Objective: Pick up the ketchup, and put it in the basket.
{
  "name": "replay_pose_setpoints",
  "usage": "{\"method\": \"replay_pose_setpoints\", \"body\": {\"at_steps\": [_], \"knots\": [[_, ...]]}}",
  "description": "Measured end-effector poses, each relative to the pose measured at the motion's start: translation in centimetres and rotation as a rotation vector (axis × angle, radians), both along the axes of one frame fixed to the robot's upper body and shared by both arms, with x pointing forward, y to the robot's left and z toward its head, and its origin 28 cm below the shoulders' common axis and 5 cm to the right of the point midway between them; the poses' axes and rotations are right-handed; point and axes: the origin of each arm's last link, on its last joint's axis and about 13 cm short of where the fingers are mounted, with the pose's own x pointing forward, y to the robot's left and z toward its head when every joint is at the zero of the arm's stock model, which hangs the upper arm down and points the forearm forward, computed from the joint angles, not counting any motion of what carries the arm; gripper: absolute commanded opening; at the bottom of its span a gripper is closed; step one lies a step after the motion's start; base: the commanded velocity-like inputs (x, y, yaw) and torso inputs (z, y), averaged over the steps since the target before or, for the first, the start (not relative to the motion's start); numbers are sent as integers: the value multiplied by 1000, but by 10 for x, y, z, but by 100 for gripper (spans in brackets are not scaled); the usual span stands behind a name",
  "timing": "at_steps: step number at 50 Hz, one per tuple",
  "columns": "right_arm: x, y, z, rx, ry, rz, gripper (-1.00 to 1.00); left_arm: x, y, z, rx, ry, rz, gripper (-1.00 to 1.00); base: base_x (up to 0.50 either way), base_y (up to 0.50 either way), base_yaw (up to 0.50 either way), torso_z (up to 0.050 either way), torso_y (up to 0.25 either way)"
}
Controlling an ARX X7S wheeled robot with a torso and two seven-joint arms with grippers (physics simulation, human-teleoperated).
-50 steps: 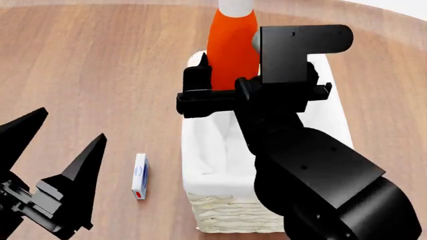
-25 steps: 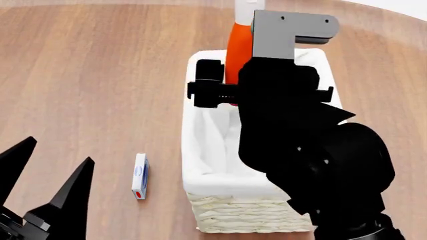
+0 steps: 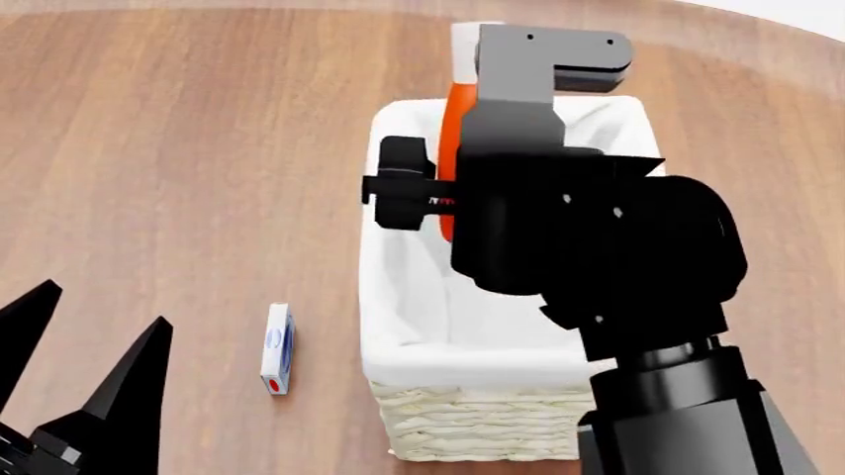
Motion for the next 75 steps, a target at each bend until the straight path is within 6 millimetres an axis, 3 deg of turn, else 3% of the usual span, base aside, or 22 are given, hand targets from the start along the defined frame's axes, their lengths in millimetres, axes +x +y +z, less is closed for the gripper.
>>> {"method": "replay_pose_setpoints", "body": {"at_steps": [23,75], "knots": [[13,-3,-6,-12,91,-47,-100,0,0,-1,-12,6,-10,100,0,0,0,0,0],[36,-11,-42,-95,177,-108,-100,-1,-3,-1,-33,5,-39,100,0,0,0,0,0]]}}
